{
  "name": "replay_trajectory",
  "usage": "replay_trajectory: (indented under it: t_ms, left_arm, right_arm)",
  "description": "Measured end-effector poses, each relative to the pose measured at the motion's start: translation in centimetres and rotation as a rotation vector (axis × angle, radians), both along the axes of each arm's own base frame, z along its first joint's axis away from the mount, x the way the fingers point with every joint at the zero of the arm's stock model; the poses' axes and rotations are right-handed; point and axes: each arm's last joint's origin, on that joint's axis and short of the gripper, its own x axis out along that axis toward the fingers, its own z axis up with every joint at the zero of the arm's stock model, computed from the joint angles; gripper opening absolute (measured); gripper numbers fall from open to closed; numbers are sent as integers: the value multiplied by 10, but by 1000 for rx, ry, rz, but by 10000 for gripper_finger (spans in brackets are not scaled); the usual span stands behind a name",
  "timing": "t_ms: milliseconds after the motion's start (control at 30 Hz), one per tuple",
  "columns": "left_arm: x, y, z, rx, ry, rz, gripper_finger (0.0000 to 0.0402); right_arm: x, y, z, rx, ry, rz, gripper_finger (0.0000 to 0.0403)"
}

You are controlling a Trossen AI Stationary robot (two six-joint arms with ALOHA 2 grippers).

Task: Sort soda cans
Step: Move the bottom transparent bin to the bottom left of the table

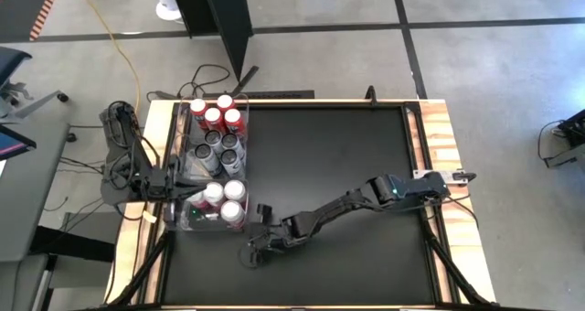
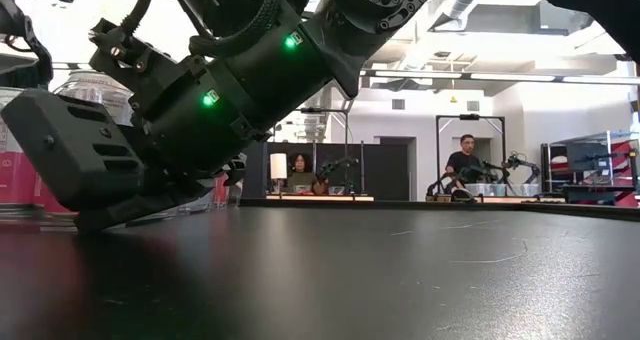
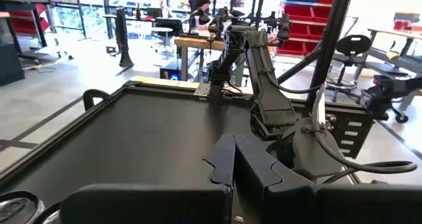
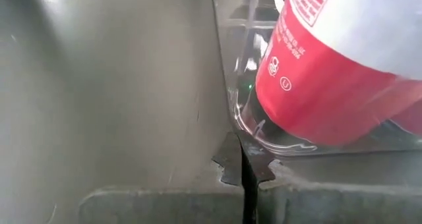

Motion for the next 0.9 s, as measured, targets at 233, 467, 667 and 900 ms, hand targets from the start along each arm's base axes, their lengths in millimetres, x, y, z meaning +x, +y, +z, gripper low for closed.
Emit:
replay_trajectory:
  t_ms: [233,467,667,900]
  left_arm:
    - [-3,6,-7,48,26,67,0]
    - [-8,14,-22,39,104,24,0]
    - [-13,11,-24,90,114,-64,0]
    - [-25,17,-27,118,75,-98,0]
  right_arm:
    - [-5,19,-1,-51,5,56,4]
    - [-5,21,-1,-37,2,62,5]
    - [-5,21,-1,-32,4,69,5]
    - [-6,22,-1,-30,6,75,5]
